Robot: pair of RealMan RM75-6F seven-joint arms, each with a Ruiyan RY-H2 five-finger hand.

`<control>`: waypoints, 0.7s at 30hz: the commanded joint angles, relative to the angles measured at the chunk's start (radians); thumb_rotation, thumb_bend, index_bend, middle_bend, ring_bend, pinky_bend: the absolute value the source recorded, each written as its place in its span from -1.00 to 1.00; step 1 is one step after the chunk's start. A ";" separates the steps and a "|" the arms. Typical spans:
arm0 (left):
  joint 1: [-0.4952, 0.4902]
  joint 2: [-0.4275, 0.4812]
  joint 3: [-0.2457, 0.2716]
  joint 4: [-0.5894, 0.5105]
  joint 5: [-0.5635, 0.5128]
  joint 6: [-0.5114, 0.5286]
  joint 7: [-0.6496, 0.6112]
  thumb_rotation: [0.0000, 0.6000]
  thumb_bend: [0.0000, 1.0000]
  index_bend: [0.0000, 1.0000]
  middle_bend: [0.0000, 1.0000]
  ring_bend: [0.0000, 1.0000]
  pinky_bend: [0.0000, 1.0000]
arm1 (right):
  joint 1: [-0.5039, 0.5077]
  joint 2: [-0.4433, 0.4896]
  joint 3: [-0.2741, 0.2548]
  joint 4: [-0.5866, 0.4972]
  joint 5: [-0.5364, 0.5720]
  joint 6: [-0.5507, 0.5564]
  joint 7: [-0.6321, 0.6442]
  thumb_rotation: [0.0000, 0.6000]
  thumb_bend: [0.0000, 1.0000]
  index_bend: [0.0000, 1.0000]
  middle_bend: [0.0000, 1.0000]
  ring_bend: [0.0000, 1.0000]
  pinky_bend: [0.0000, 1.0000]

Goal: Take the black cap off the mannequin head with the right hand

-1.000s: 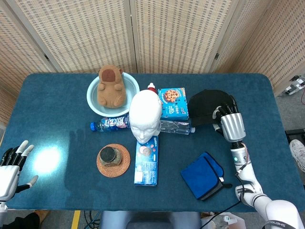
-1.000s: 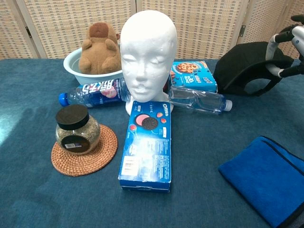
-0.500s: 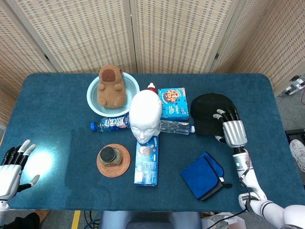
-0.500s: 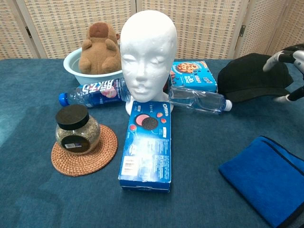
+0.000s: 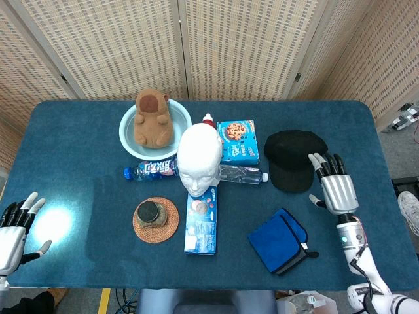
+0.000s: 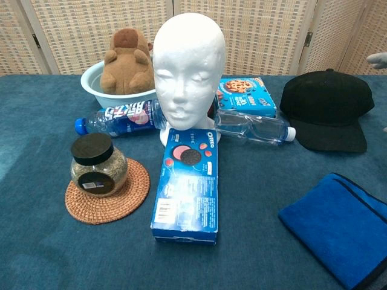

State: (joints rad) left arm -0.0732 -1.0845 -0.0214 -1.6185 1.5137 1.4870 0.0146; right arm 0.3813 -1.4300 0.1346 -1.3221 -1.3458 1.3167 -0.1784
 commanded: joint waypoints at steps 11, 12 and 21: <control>-0.003 0.008 -0.003 -0.003 0.000 0.000 -0.003 1.00 -0.60 -0.97 -1.00 -0.99 -1.00 | -0.159 0.260 -0.057 -0.224 -0.093 0.185 -0.048 1.00 -1.00 -0.50 -0.52 -0.78 -0.80; -0.003 0.008 -0.004 -0.004 0.001 0.000 -0.003 1.00 -0.60 -0.97 -1.00 -0.99 -1.00 | -0.167 0.281 -0.065 -0.240 -0.098 0.185 -0.049 1.00 -1.00 -0.49 -0.52 -0.78 -0.78; -0.005 0.005 -0.003 -0.014 0.007 0.003 0.008 1.00 -0.60 -0.97 -1.00 -0.99 -1.00 | -0.244 0.383 -0.117 -0.340 -0.160 0.230 0.011 1.00 -1.00 -0.47 -0.45 -0.73 -0.69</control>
State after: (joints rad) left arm -0.0780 -1.0799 -0.0244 -1.6316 1.5207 1.4899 0.0221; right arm 0.1494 -1.0534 0.0253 -1.6543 -1.4934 1.5351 -0.1767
